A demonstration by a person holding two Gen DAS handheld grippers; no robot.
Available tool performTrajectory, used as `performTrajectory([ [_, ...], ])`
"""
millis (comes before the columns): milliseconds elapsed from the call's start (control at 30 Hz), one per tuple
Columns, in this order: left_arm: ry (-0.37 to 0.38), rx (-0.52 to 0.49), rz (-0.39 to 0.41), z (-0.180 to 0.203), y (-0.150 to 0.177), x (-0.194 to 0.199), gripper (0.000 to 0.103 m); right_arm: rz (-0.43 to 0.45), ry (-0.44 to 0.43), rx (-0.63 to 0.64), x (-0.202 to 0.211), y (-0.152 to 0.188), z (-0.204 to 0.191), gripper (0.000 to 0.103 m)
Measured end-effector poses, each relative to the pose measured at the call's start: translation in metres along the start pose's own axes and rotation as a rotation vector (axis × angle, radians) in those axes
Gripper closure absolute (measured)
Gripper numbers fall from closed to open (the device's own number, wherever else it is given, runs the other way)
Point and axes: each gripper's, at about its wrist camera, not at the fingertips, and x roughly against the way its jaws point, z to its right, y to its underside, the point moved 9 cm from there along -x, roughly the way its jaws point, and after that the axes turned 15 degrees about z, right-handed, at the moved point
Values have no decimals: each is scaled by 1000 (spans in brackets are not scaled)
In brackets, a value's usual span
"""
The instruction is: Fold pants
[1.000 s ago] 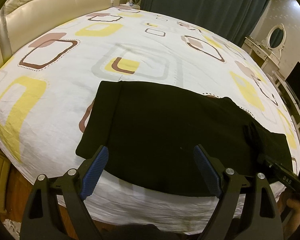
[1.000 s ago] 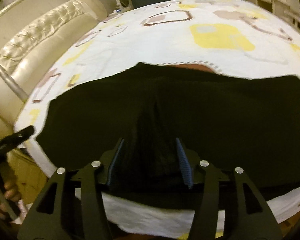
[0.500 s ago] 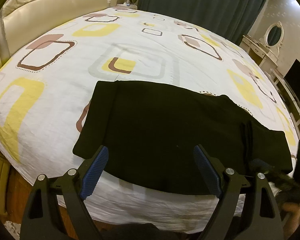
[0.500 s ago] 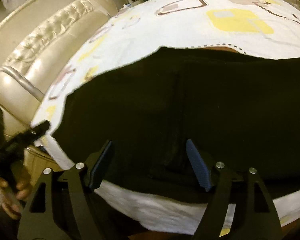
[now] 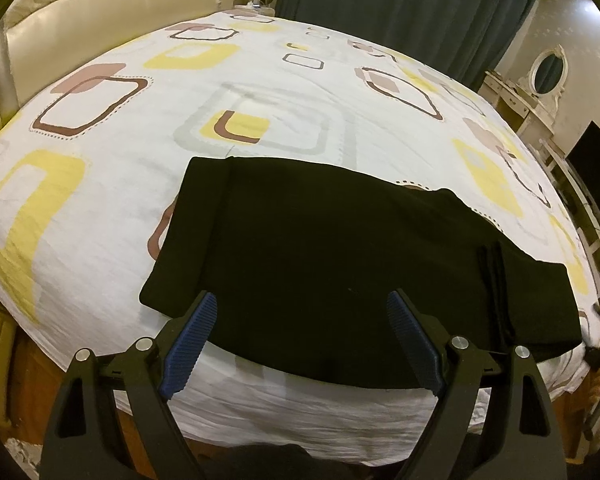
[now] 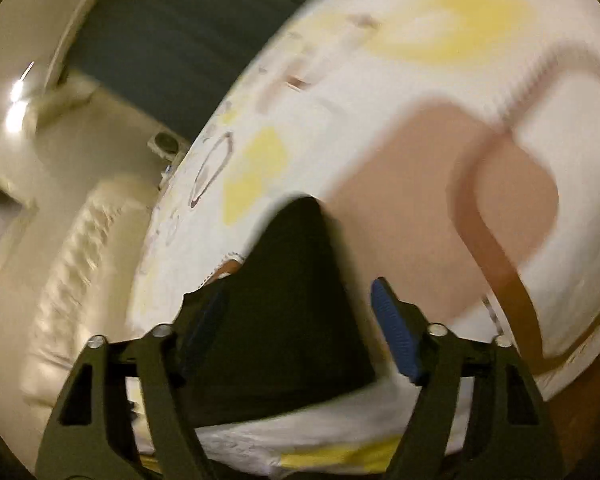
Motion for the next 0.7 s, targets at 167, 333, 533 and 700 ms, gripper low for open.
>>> performTrajectory([
  [167, 6, -7, -2, 3, 2, 1, 17, -99, -34, -69, -19, 24, 23, 69],
  [333, 18, -22, -6, 9, 4, 0, 17, -95, 20, 58, -22, 31, 28, 79],
  [533, 30, -32, -11, 12, 5, 1, 17, -121, -19, 72, -16, 23, 16, 72],
  [700, 35, -25, -12, 11, 4, 0, 17, -86, -60, 38, -24, -11, -1, 62],
])
